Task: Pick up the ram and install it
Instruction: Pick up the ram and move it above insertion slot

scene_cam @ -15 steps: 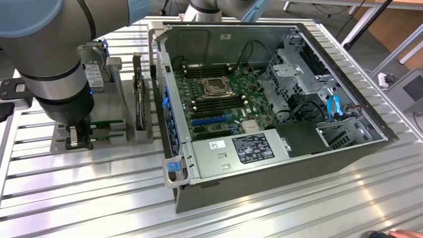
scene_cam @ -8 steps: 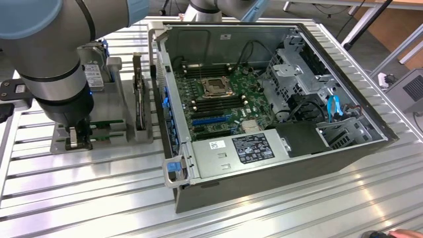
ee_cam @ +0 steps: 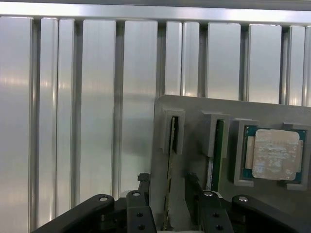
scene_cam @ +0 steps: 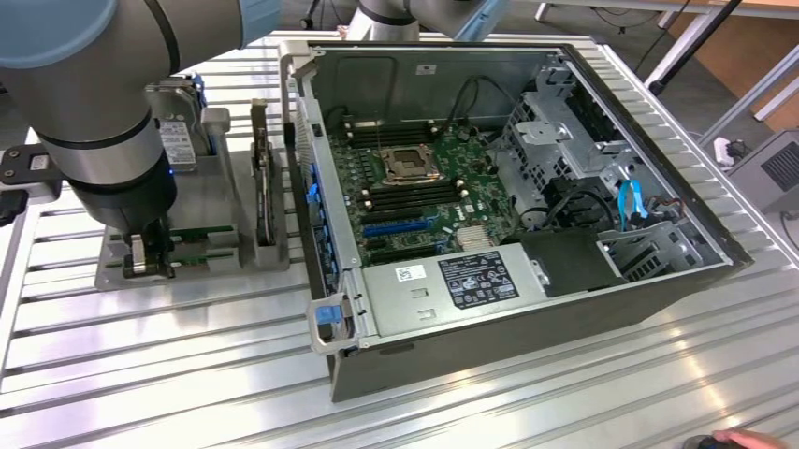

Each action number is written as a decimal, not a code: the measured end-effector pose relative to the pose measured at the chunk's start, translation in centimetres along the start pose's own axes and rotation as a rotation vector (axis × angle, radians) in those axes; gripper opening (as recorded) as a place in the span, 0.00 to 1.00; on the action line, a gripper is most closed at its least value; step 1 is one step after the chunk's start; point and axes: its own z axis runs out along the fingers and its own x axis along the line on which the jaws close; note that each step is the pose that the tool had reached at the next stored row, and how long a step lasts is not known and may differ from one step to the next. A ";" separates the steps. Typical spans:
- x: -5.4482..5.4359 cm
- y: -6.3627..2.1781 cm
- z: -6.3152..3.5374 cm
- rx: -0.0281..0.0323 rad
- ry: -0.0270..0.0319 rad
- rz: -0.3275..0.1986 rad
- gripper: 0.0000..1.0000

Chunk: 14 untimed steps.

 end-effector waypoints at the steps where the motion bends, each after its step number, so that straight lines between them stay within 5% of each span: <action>1: 0.0 0.00 0.00 0.0000 0.0000 0.000 0.42; 8: 0.0 0.00 0.00 0.0001 -0.0002 0.000 0.42; 10: 0.0 0.00 0.00 0.0000 -0.0001 0.000 0.33; 14: 0.0 0.00 0.00 0.0001 -0.0001 0.000 0.31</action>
